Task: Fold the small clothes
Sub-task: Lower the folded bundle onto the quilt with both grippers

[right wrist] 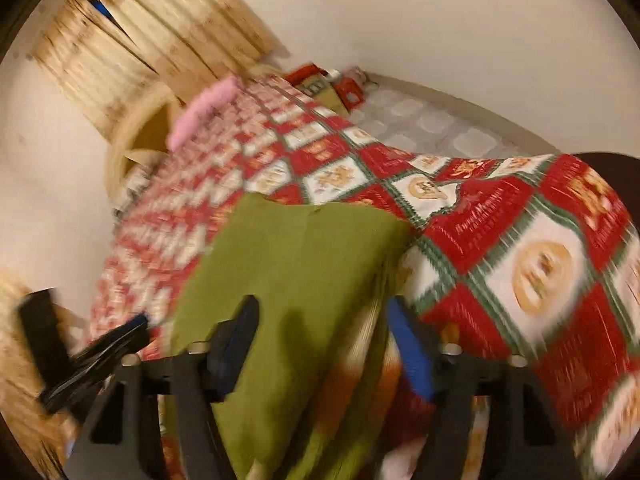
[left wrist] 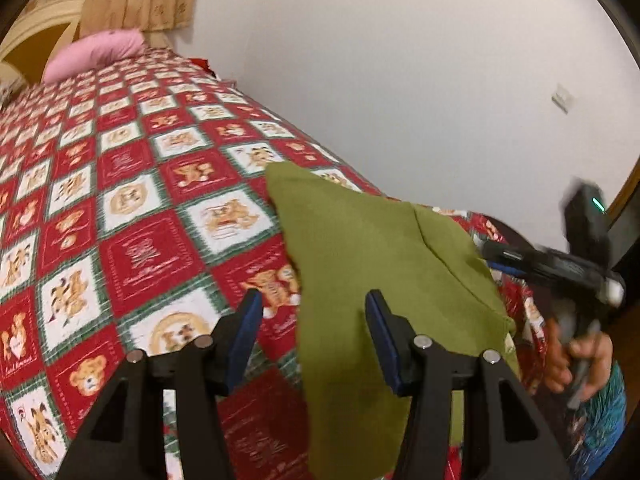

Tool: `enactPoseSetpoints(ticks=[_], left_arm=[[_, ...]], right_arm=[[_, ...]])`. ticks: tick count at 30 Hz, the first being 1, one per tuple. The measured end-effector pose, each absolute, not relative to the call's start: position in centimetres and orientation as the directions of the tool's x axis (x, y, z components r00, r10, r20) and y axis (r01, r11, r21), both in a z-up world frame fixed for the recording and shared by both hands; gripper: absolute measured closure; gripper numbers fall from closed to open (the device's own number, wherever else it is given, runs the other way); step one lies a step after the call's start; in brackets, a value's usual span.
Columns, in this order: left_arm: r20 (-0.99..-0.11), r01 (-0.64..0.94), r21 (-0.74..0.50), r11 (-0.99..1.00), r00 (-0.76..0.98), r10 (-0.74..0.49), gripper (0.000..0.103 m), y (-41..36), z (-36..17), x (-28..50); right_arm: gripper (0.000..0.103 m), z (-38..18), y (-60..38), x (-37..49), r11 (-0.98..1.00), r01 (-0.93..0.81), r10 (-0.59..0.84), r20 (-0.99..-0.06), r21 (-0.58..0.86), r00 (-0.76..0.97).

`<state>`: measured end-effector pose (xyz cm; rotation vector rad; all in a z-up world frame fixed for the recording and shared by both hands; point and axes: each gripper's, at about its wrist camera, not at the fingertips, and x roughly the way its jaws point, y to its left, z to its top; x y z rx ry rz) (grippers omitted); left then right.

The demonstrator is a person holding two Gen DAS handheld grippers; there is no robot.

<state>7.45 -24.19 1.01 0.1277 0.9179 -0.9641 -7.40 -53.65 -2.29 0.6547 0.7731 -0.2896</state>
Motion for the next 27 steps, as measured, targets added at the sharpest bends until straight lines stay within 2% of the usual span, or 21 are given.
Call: enactPoseSetpoints(ticks=[2, 5, 7, 8, 9, 11, 15, 16, 18, 23, 25, 27], left_arm=[[-0.719, 0.754, -0.287, 0.591, 0.238, -0.653, 0.038, -25.0, 0.4, 6.9], [-0.723, 0.744, -0.28, 0.607, 0.253, -0.643, 0.038, -26.0, -1.1, 6.8], [-0.716, 0.739, -0.286, 0.61, 0.259, -0.648, 0.036, -26.1, -1.8, 5.9], [-0.713, 0.739, -0.279, 0.614, 0.269, -0.647, 0.027, -26.0, -1.5, 5.0], [-0.716, 0.742, -0.275, 0.611, 0.266, -0.646, 0.023, -26.3, -1.9, 4.4], [-0.726, 0.752, -0.269, 0.602, 0.252, -0.64, 0.022, -26.7, -2.4, 3.6], [-0.73, 0.769, -0.166, 0.618, 0.326, -0.601, 0.015, -26.8, -2.0, 2.7], [-0.728, 0.77, -0.164, 0.617, 0.327, -0.602, 0.015, -26.5, -1.8, 2.8], [-0.733, 0.766, -0.145, 0.626, 0.341, -0.588, 0.014, -26.2, -1.7, 2.9], [-0.727, 0.755, -0.032, 0.655, 0.432, -0.534, 0.012, -25.8, -1.0, 2.3], [-0.714, 0.741, 0.029, 0.671, 0.485, -0.505, 0.012, -25.7, -0.6, 1.7], [-0.703, 0.739, 0.061, 0.671, 0.509, -0.497, 0.012, -25.6, -0.1, 1.2]], right_arm=[[0.08, -3.8, -54.1, -4.2, 0.794, 0.455, 0.011, -0.757, 0.404, 0.653], [0.087, -4.2, -54.6, -5.2, 0.839, 0.407, -0.009, -0.738, 0.362, 0.674], [0.088, -4.2, -54.5, -6.0, 0.872, 0.387, -0.063, -0.716, 0.299, 0.695], [0.088, -4.8, -54.9, -5.3, 0.87, 0.403, -0.081, -0.725, 0.283, 0.684], [0.089, -5.8, -55.5, -5.4, 0.862, 0.418, -0.086, -0.729, 0.288, 0.68], [0.089, -6.6, -56.9, -6.1, 0.818, 0.438, -0.066, -0.696, 0.373, 0.715], [0.089, -5.9, -55.7, -6.4, 0.834, 0.456, -0.127, -0.697, 0.311, 0.706], [0.086, -5.6, -55.6, -7.0, 0.832, 0.462, -0.139, -0.691, 0.307, 0.709], [0.064, -5.0, -55.3, -8.7, 0.805, 0.502, -0.168, -0.691, 0.315, 0.703], [0.062, -1.5, -51.3, -14.2, 0.793, 0.564, -0.316, -0.635, 0.232, 0.705], [0.052, -0.6, -49.0, -16.2, 0.783, 0.583, -0.359, -0.609, 0.216, 0.707], [0.035, -0.2, -47.2, -17.5, 0.777, 0.588, -0.373, -0.59, 0.223, 0.717]])
